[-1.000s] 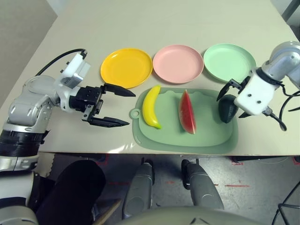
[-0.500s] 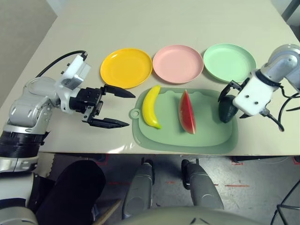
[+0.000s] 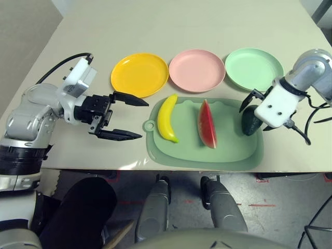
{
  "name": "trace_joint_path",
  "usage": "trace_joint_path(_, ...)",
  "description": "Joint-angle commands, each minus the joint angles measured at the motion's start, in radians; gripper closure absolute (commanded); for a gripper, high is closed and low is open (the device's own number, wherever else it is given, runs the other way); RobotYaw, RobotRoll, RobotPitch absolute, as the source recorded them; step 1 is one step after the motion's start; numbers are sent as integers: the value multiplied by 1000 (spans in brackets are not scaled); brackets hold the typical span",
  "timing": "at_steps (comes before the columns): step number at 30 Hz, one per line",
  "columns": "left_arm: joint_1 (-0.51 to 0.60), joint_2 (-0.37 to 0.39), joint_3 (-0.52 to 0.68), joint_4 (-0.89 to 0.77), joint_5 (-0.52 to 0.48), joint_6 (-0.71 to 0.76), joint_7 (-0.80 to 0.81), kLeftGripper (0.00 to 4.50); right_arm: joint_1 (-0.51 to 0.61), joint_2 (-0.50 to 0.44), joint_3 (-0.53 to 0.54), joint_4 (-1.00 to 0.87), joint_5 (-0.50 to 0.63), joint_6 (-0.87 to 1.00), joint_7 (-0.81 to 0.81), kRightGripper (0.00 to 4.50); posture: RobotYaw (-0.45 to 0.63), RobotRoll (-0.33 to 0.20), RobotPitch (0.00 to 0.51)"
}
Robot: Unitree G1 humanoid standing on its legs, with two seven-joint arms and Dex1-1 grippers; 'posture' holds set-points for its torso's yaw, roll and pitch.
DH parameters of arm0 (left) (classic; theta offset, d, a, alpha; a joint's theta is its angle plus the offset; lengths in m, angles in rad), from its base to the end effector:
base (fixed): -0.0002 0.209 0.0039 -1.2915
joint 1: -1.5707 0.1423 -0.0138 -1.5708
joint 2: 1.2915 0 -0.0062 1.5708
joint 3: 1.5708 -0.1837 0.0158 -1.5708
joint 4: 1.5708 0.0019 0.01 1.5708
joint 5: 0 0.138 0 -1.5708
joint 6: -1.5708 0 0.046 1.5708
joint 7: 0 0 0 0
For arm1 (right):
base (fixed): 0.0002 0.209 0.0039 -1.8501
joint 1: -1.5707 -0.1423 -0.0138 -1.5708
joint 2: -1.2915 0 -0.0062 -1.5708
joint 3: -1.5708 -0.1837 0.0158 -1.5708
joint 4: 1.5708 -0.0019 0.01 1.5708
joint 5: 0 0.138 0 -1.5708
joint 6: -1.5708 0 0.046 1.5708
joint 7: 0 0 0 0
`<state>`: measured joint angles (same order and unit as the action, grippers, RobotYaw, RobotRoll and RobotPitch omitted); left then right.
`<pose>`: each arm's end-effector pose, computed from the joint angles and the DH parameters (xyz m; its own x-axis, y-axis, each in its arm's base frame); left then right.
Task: Place the fruits into color-matched plates.
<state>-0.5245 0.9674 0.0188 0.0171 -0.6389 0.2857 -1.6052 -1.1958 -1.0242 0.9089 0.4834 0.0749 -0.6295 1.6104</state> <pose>0.2608 0.2799 0.2380 0.0128 -0.9500 -0.3119 0.9722 -0.0611 0.2260 0.3128 -0.2061 0.2680 0.0539 0.2306 -0.9716 -0.6140 -0.7596 -0.2143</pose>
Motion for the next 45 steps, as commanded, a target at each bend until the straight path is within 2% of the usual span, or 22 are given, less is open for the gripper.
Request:
trace_joint_path(1,14,8,8,-21,7,-4,-9,28,8,9,-23,10,-20,-7,4,0,-47,0,287)
trace_joint_path(17,17,21,3,-10,9,-22,-9,28,9,33,-48,44,-64,-12,4,0,-49,0,290)
trace_joint_path(20,11,19,2,-5,12,-27,-9,0,10,33,-45,40,-67,-6,4,437,-49,0,290)
trace_joint_path(23,10,22,3,0,12,-34,-9,0,10,31,-42,29,-58,9,4,1450,-45,0,291)
trace_joint_path(24,9,24,3,2,12,-36,-9,0,10,30,-41,25,-55,13,4,1545,-45,0,292)
trace_joint_path(33,15,29,4,11,15,-44,-9,0,7,16,-31,0,-32,41,4,1545,-46,0,290)
trace_joint_path(39,15,17,5,17,36,-35,-8,0,-64,25,-32,-12,70,188,4,1545,-44,0,285)
trace_joint_path(45,-27,-29,14,14,58,15,108,0,-225,184,-146,318,-48,198,2,1545,-40,0,278)
